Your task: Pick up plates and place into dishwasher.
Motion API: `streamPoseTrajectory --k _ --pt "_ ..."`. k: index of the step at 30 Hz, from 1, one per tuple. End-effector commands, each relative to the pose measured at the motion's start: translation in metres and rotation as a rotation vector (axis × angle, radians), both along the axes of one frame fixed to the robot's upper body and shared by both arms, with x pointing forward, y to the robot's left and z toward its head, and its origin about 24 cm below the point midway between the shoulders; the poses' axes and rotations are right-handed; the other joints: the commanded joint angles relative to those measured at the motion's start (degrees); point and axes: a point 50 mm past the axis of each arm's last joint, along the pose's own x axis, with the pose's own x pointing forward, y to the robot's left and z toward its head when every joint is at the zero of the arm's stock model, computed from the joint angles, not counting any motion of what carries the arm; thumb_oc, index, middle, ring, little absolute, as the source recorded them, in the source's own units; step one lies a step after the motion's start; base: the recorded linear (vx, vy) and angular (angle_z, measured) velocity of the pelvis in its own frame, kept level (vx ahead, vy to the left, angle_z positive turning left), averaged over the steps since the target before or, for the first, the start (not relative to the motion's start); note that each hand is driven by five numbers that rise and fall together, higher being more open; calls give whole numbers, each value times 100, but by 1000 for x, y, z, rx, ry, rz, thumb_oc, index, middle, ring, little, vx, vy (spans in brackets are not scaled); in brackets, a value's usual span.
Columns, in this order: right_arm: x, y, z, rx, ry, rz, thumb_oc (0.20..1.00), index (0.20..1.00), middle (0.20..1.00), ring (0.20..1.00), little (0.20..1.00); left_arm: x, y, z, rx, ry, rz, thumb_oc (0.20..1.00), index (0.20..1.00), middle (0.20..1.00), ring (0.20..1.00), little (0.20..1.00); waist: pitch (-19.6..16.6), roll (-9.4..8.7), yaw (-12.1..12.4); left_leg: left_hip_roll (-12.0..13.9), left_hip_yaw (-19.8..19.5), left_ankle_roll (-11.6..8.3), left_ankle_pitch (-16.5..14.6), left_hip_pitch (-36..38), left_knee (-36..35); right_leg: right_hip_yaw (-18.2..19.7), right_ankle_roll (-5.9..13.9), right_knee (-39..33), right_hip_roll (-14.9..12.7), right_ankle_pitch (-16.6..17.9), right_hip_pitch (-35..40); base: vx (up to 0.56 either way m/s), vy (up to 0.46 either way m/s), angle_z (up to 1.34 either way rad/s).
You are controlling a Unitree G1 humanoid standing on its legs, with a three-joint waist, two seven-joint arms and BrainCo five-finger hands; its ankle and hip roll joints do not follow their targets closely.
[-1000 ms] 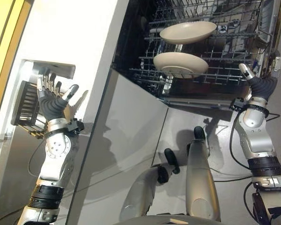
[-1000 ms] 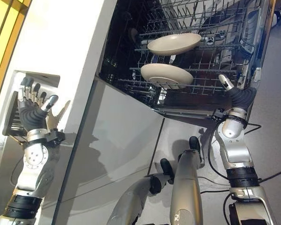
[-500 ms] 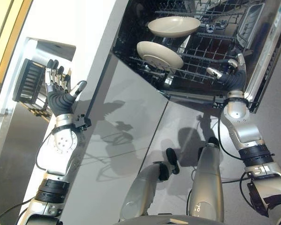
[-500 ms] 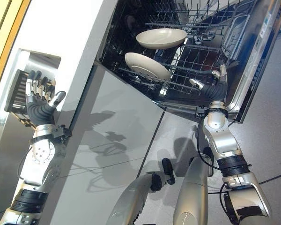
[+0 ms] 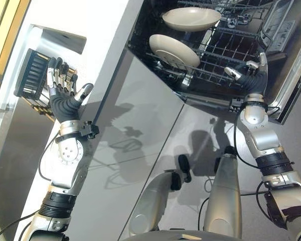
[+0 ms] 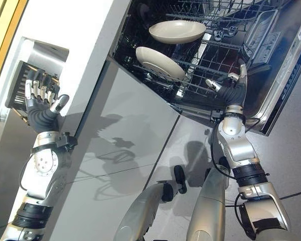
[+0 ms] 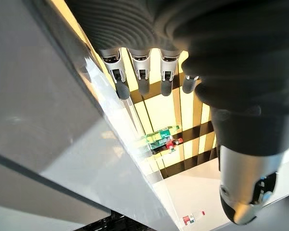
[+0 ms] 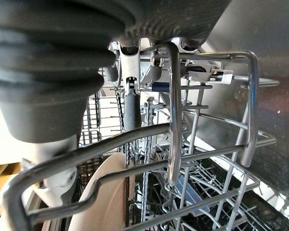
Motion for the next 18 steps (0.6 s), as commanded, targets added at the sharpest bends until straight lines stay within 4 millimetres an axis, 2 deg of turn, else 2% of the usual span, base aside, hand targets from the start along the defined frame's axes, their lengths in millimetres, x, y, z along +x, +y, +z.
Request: streamPoseTrajectory --k 1,13,18 --pt "26 45 18 31 25 221 1000 1000 1000 1000 1000 -11 15 -12 -17 66 39 1000 1000 1000 1000 1000 682 322 482 -259 -37 -12 -251 -334 515 390 130 -1488 -395 1315 240 42 43 6" --pt "40 74 64 6 -82 289 1000 1000 1000 1000 1000 -19 24 -14 -7 61 28 1000 1000 1000 1000 1000 682 317 1039 -340 -254 -49 -48 -278 211 -114 187 -1934 -629 1497 586 29 29 8" --pt "45 75 80 -3 -107 293 1000 1000 1000 1000 1000 -20 29 -13 -1 61 25 1000 1000 1000 1000 1000 682 297 1245 -341 -318 -54 6 -276 158 -341 203 -2017 -709 1519 717 13 4 20"
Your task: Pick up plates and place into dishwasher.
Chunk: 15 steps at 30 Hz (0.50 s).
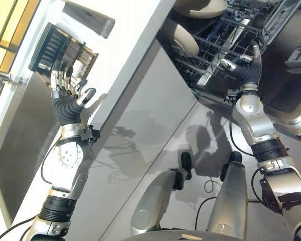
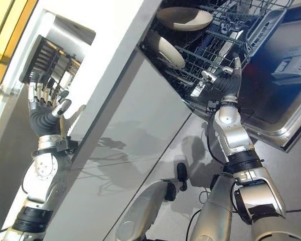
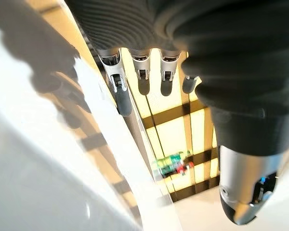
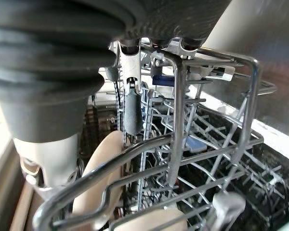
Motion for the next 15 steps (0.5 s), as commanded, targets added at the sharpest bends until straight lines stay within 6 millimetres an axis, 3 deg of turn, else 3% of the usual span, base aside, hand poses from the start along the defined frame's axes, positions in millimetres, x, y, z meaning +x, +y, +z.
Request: streamPoseTrajectory --k 1,15 --pt "14 63 64 -17 -148 254 1000 1000 1000 1000 1000 -13 30 -3 -1 49 77 1000 1000 1000 1000 1000 684 291 559 -335 35 -30 -362 -416 678 243 215 -1638 -589 1401 355 13 2 16" --pt "22 71 90 1 -213 337 1000 1000 1000 1000 1000 -20 40 5 38 15 73 1000 1000 1000 1000 1000 684 217 1004 -301 -66 -101 -382 -355 506 -303 450 -2290 -879 1678 751 10 -47 13"
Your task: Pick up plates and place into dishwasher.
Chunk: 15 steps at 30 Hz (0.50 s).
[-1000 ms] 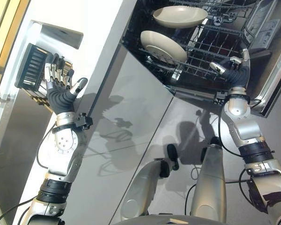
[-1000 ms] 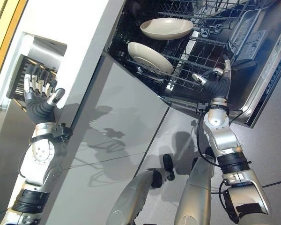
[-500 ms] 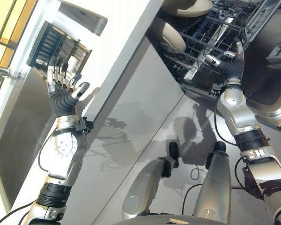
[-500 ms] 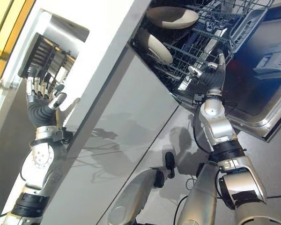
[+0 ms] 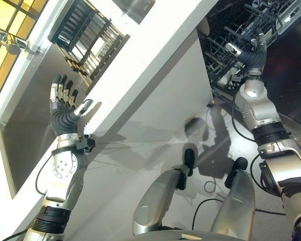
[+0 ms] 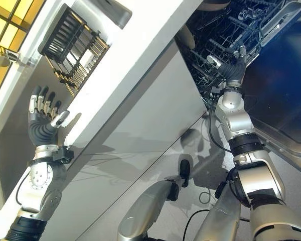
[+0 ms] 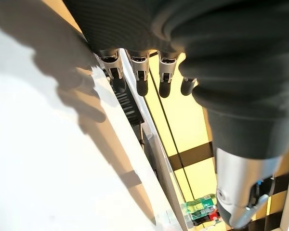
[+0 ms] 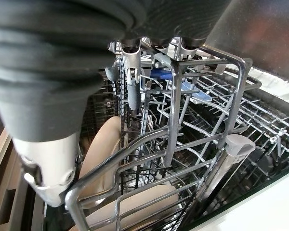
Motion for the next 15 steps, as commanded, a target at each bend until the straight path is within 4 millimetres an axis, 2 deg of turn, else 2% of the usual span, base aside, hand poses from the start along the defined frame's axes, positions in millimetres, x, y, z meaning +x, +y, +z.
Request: streamPoseTrajectory --k 1,8,9,10,15 --pt "8 84 74 -97 -205 363 1000 1000 1000 1000 1000 -9 25 21 48 -64 52 1000 1000 1000 1000 1000 677 240 587 -329 164 -81 -795 -484 1085 257 484 -1911 -802 1565 466 -22 -54 7" --pt "7 95 74 -134 -204 459 1000 1000 1000 1000 1000 -11 29 23 59 -78 35 1000 1000 1000 1000 1000 677 239 548 -329 183 -72 -807 -305 1013 207 498 -1949 -855 1565 664 -6 -9 0" --pt "6 93 74 -134 -207 459 1000 1000 1000 1000 1000 -11 29 25 60 -81 32 1000 1000 1000 1000 1000 677 229 521 -324 190 -66 -813 -264 1000 214 491 -1949 -855 1564 696 -111 -11 1" --pt "6 91 73 -135 -212 455 1000 1000 1000 1000 1000 -10 29 26 59 -84 32 1000 1000 1000 1000 1000 677 207 470 -336 242 -29 -672 -332 976 169 430 -1996 -884 1715 651 -112 -12 0" --pt "-1 79 66 -136 -210 414 1000 1000 1000 1000 1000 -8 33 31 63 -91 56 1000 1000 1000 1000 1000 677 66 227 -267 321 -4 -688 -110 896 252 409 -2079 -825 1742 847 -57 -38 5"
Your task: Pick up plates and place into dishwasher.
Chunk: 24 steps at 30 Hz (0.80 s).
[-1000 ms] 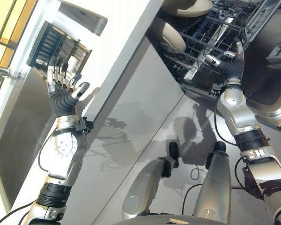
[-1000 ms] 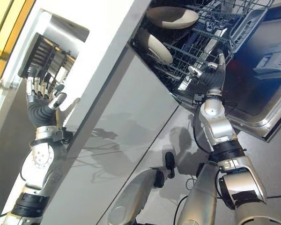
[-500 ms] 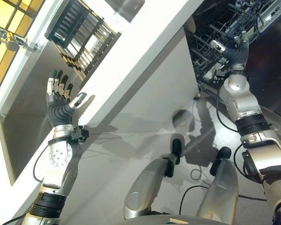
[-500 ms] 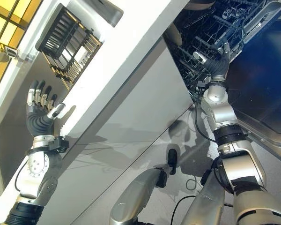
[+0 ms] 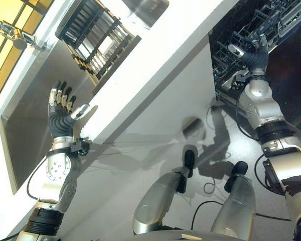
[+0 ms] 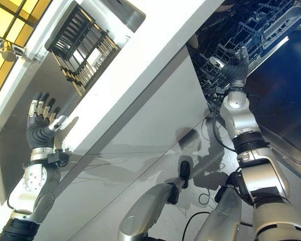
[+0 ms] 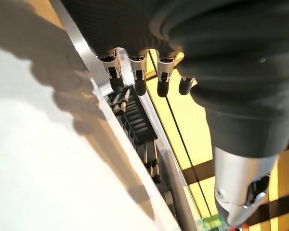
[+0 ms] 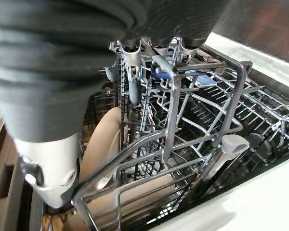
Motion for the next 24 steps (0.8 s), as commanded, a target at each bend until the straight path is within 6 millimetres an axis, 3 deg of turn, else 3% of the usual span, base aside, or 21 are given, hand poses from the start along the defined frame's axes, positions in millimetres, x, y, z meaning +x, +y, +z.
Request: streamPoseTrajectory --k 1,7,13,24 --pt "-4 89 64 -93 -229 371 1000 1000 1000 1000 1000 -8 18 42 56 -160 47 1000 1000 1000 1000 1000 669 58 124 -241 305 -60 -790 -343 1110 428 344 -1911 -761 1693 568 -55 -71 12" --pt "-8 72 48 -239 -128 263 1000 1000 1000 1000 1000 1 23 52 76 -163 79 1000 1000 1000 1000 1000 667 -119 -186 -156 354 -32 -813 26 978 560 359 -1961 -605 1661 836 -53 -94 8" --pt "-18 40 43 -363 -97 41 1000 1000 1000 1000 1000 6 24 60 100 -159 118 1000 1000 1000 1000 1000 534 -341 -442 -65 328 -6 -766 321 705 670 358 -2047 -310 1575 1023 -56 -136 4" --pt "-40 12 24 -352 -83 -149 1000 1000 1000 1000 1000 16 20 78 160 -171 178 1000 1000 1000 1000 1000 379 -754 -848 209 461 -32 -712 658 242 739 357 -2351 208 1463 1228 -81 -170 -2"
